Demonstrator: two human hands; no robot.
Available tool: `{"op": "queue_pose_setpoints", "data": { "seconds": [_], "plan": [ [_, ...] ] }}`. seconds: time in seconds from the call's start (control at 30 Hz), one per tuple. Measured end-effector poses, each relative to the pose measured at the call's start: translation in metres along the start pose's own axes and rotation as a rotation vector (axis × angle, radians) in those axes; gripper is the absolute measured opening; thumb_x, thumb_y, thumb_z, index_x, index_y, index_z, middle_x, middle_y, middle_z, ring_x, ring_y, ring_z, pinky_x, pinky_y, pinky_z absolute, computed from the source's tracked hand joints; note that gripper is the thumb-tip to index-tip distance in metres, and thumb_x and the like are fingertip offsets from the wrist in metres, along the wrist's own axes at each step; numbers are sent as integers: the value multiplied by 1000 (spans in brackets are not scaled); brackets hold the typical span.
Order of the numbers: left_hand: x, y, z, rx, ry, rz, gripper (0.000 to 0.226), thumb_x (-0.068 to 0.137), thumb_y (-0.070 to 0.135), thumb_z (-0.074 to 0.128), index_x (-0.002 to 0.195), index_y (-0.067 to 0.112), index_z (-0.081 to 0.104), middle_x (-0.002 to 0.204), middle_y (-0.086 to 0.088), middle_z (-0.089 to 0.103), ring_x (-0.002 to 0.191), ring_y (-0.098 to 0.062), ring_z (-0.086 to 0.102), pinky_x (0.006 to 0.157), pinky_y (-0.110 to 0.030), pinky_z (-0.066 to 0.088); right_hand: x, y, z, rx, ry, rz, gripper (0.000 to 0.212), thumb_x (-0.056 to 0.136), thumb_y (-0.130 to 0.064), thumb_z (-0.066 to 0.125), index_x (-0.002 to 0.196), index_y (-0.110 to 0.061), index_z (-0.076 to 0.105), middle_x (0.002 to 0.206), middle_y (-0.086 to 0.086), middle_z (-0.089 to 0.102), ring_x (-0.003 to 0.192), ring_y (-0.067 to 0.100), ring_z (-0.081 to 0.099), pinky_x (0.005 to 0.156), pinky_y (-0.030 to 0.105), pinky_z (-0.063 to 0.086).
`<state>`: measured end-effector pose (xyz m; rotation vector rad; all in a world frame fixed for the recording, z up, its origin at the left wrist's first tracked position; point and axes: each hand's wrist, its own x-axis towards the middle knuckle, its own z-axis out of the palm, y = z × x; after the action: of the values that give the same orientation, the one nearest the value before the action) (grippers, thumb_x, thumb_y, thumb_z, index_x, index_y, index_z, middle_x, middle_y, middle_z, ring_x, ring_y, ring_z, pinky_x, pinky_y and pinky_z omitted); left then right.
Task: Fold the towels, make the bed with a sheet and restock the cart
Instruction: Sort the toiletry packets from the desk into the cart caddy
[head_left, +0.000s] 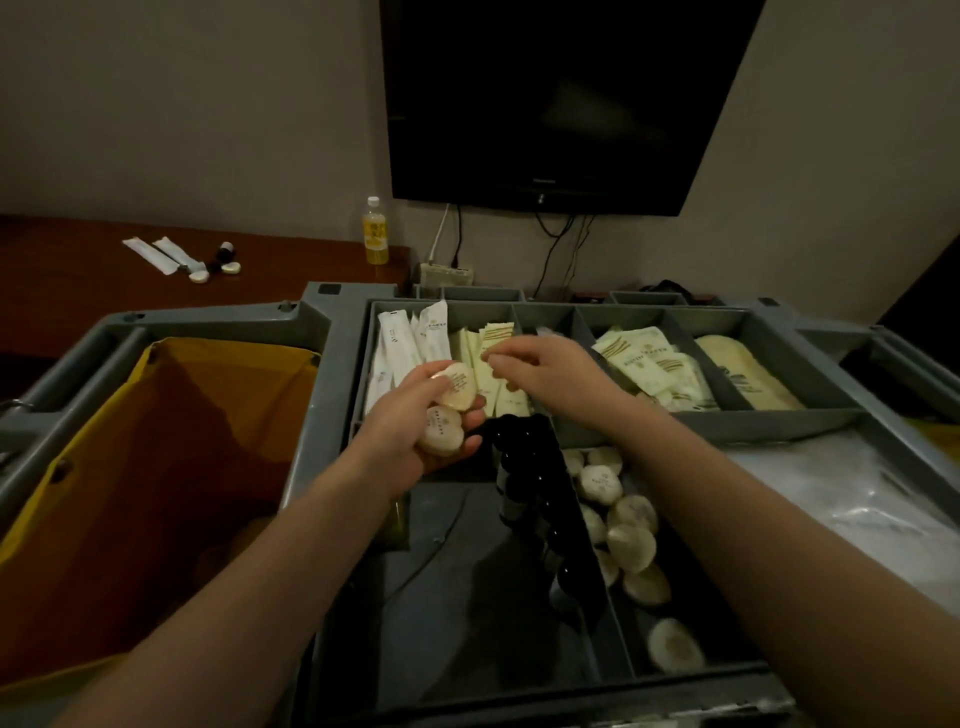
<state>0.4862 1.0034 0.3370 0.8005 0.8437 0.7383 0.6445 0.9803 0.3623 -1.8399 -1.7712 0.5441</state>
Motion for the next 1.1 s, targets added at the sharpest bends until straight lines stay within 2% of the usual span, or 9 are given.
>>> {"op": "queue_pose_setpoints", "data": {
  "seconds": [0.27, 0.4, 0.53, 0.67, 0.7, 0.77, 0.87, 1.0, 1.1],
  "plan": [
    [-35, -26, 33, 297, -74, 98, 25, 100, 28, 41, 125, 30, 45, 97, -8, 65, 62, -14, 64, 52, -27, 55, -52, 21, -1, 566, -54, 108, 26, 90, -21, 63, 115, -19, 60, 103, 1, 67, 94, 14, 65, 84, 26, 53],
    [-47, -47, 47, 166, 56, 66, 45, 95, 3, 48, 130, 27, 38, 100, -15, 54, 73, -21, 64, 60, -31, 58, -74, 81, -19, 414, 73, 216, 23, 86, -21, 68, 105, -21, 55, 91, -5, 61, 90, 14, 60, 79, 25, 49],
    [-66, -69, 65, -7, 106, 11, 54, 87, -18, 35, 124, 20, 43, 108, -26, 46, 87, -32, 62, 59, -31, 58, -95, 110, -29, -11, -411, 105, 23, 88, -29, 65, 109, -25, 58, 101, -8, 62, 97, 11, 60, 79, 24, 51],
    [-88, -91, 78, -135, 137, 35, 51, 84, -22, 33, 108, 19, 53, 113, -26, 47, 90, -30, 62, 68, -36, 59, -111, 104, -23, -115, -691, -27, 26, 90, -31, 63, 115, -29, 59, 102, -12, 59, 98, 9, 57, 76, 19, 48],
    [-93, -96, 80, -141, 153, 64, 52, 85, -22, 34, 109, 21, 53, 113, -24, 48, 91, -29, 62, 73, -38, 58, -112, 107, -16, -169, -625, -89, 23, 90, -33, 61, 113, -30, 60, 103, -11, 60, 99, 12, 57, 79, 23, 48],
    [-101, -106, 82, -178, 207, 140, 54, 87, -20, 35, 117, 21, 51, 109, -16, 50, 94, -26, 61, 80, -38, 53, -118, 116, -4, -171, -237, -188, 21, 93, -32, 57, 111, -25, 63, 108, -2, 64, 102, 16, 57, 85, 30, 45],
    [-112, -118, 87, -198, 301, 237, 50, 89, -15, 41, 123, 21, 47, 103, -8, 52, 93, -22, 60, 85, -37, 49, -132, 116, -7, 236, 172, -126, 18, 98, -25, 50, 105, -16, 64, 99, 4, 66, 90, 16, 57, 77, 29, 43],
    [-118, -135, 108, 16, 333, 247, 43, 90, -5, 50, 122, 24, 47, 103, -12, 58, 89, -21, 61, 76, -31, 53, -149, 110, -11, 382, -107, -198, 16, 98, -28, 48, 97, -24, 63, 86, -7, 64, 85, 11, 62, 80, 31, 50],
    [-112, -146, 125, 384, 399, 313, 47, 88, 6, 60, 127, 28, 46, 101, -3, 64, 91, -18, 64, 78, -31, 55, -158, 103, -7, 496, -310, -145, 17, 97, -30, 50, 105, -23, 63, 92, -8, 64, 84, 6, 63, 73, 19, 54]
  ]
}}
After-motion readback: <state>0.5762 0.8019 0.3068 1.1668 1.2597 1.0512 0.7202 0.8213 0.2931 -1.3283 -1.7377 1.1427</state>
